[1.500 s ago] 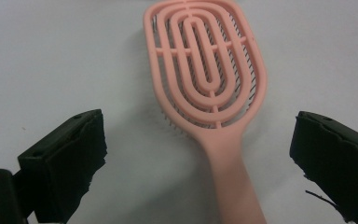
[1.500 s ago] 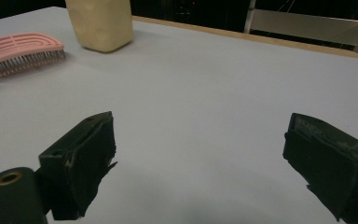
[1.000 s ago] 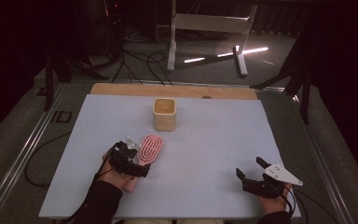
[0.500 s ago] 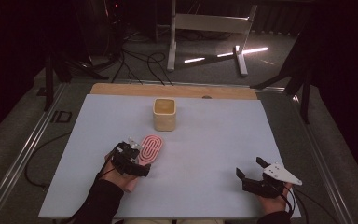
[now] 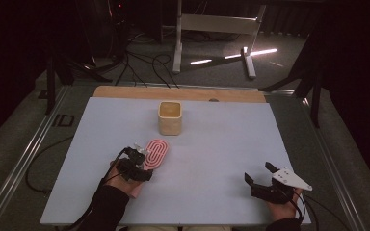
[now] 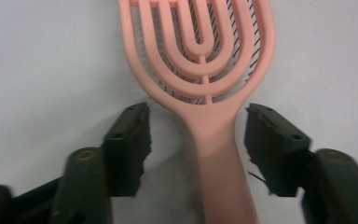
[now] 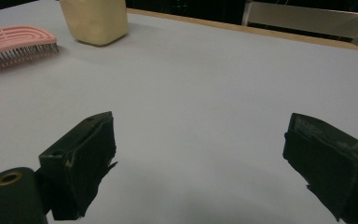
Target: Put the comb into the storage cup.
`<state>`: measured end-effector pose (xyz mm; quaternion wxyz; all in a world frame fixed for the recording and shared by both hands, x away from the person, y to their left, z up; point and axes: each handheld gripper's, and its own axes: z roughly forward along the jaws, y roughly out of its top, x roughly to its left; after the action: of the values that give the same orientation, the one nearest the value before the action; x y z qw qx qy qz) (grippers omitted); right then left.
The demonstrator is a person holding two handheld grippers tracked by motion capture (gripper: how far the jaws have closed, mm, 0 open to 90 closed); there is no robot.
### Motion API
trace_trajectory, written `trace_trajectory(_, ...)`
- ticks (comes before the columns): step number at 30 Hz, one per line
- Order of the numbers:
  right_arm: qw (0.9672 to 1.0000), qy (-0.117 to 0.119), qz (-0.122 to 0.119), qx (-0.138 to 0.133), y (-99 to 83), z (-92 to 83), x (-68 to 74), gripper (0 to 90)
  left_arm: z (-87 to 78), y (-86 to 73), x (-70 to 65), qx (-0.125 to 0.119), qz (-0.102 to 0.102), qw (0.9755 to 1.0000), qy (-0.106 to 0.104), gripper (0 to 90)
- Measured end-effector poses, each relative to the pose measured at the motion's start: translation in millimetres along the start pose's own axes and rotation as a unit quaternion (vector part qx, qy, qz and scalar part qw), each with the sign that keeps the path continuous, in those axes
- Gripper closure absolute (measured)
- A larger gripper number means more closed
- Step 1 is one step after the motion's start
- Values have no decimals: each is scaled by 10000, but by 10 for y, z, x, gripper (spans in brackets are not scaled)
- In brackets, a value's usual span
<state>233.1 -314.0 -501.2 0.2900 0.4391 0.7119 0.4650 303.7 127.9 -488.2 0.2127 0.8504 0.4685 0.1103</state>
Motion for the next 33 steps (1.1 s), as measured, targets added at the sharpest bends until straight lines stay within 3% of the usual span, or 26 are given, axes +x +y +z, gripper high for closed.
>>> trace_trajectory(6, 10000, 4, -4, 6, 0, 1, 0, 89, 19, 5, -2, 115, 12, 9998, -144, 557)
trace_trajectory(12, 10000, 5, -3, 17, 0, 3, 2, 89, 74, 37, 4, 259, -87, 9994, -191, 599)
trace_trajectory(21, 10000, 11, -11, 30, -1, 6, 0, 89, 107, 72, -6, 435, 39, 9990, -123, 634)
trace_trajectory(27, 10000, 2, 13, 19, -2, 4, -6, 89, 100, 111, -13, 675, 253, 9974, -99, 671)
trace_trajectory(33, 10000, 2, 7, 22, -2, 6, -6, 89, 90, 102, -2, 654, 332, 9972, -124, 693)
